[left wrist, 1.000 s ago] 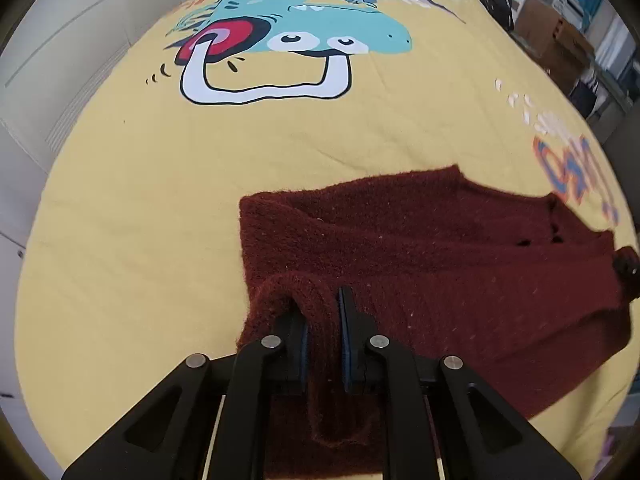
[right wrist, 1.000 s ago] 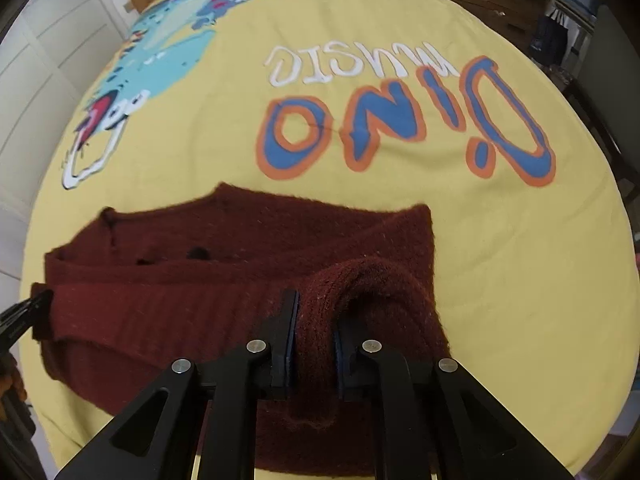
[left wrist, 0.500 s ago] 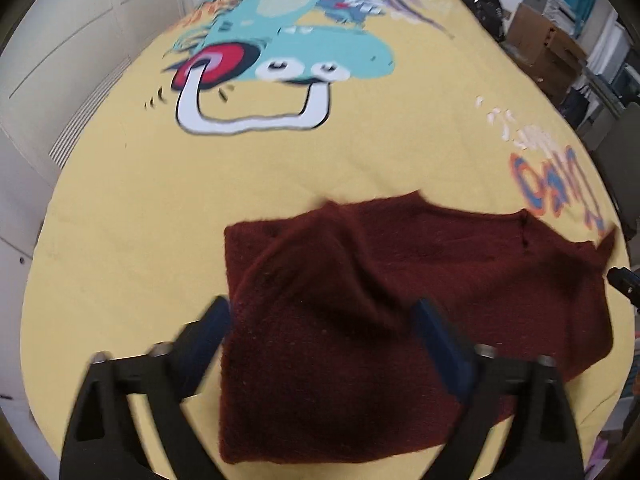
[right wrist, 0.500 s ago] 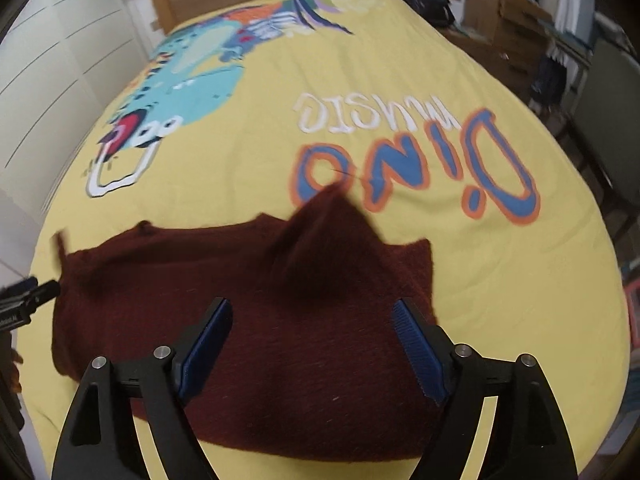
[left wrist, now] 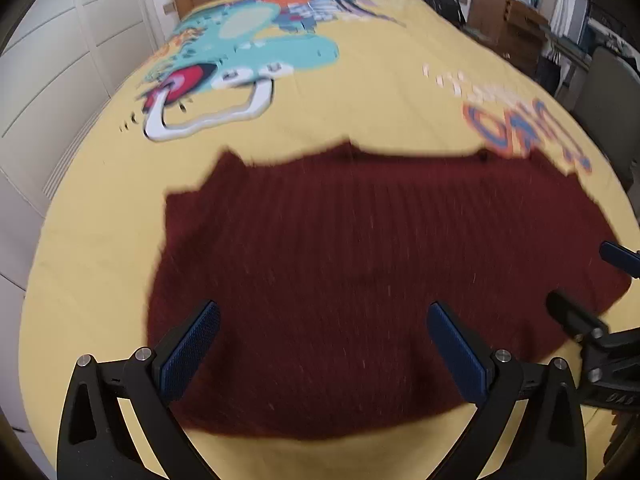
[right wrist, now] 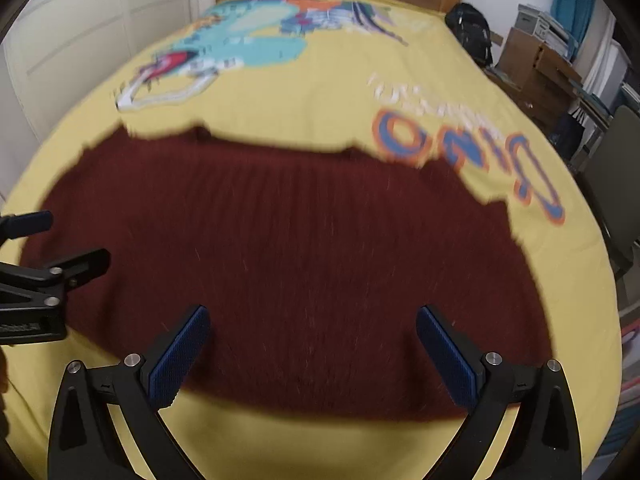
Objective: Fold small clothes
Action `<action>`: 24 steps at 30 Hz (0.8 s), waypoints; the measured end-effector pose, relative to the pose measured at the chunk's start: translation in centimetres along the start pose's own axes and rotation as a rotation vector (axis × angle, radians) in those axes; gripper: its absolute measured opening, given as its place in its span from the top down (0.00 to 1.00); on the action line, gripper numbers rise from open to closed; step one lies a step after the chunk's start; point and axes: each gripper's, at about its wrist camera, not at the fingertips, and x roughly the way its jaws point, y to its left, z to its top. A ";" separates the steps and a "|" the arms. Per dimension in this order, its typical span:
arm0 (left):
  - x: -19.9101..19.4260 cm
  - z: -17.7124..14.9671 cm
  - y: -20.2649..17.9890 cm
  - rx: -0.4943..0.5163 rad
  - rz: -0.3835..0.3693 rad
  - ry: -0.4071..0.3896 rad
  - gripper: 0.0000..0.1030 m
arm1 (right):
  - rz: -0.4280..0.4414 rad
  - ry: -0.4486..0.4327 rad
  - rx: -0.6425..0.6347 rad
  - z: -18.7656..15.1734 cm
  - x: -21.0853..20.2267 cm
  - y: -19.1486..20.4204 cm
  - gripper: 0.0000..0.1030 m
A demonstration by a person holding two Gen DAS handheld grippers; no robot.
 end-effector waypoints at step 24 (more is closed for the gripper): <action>3.6 -4.0 5.8 -0.056 -0.004 0.035 0.01 | -0.007 0.047 0.171 -3.9 2.0 -8.6 0.00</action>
